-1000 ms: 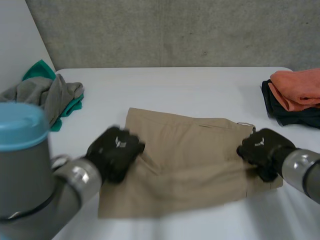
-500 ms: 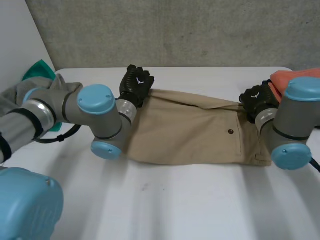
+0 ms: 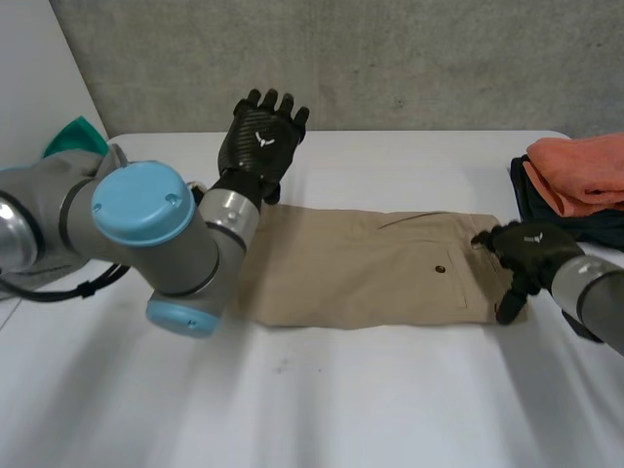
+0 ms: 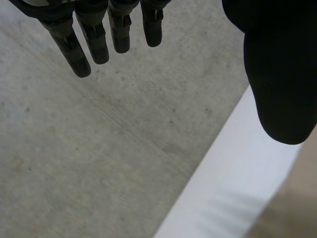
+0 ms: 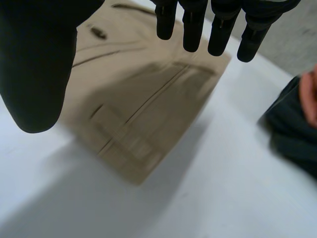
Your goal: Fold the laundry.
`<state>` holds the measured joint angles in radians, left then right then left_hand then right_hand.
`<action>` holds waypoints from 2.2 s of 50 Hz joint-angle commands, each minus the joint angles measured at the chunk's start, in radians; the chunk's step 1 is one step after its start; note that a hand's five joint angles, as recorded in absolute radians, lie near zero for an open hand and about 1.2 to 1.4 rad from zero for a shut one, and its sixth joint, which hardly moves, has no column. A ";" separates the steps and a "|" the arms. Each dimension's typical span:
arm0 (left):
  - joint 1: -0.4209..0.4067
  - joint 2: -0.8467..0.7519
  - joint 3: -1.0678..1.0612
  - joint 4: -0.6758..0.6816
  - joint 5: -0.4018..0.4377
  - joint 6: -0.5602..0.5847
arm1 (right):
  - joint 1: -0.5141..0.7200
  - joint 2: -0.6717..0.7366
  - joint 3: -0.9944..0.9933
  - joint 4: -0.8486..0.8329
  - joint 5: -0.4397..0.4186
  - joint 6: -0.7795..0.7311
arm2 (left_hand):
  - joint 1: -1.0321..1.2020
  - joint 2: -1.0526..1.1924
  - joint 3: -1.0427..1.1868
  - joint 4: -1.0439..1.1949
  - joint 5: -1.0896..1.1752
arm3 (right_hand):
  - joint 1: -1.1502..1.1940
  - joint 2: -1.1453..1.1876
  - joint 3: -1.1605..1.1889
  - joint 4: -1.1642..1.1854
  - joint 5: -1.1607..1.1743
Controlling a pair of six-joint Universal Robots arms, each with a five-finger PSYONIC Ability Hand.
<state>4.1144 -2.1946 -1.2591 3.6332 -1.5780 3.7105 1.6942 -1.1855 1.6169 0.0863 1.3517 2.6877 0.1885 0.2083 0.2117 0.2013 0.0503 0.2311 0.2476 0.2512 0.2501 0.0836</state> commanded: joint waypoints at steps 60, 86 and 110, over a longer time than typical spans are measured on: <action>-0.017 0.305 -0.204 -0.007 -0.004 -0.248 | 0.305 -0.209 0.038 -0.401 -0.128 0.292 | -0.014 -0.034 -0.037 -0.027 -0.050 | -0.057 -0.073 -0.077 -0.076 -0.084; -0.160 -0.185 0.141 -0.582 -0.186 -0.366 | 0.134 0.276 -0.270 0.053 -0.123 0.136 | 0.043 0.023 0.019 0.030 0.006 | -0.057 -0.073 -0.077 -0.076 -0.084; -0.095 0.099 0.227 -0.548 0.088 -0.371 | 0.223 -0.103 0.118 -0.250 -0.003 0.044 | 0.028 0.008 0.005 0.015 -0.008 | -0.057 -0.073 -0.077 -0.076 -0.084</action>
<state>3.9825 -2.1801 -1.0789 3.0530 -1.6595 3.3453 1.8588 -1.1705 1.5281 -0.0147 1.3089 2.7292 0.1885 0.2083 0.2117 0.2013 0.0503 0.1966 0.1961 0.2085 0.2077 0.0496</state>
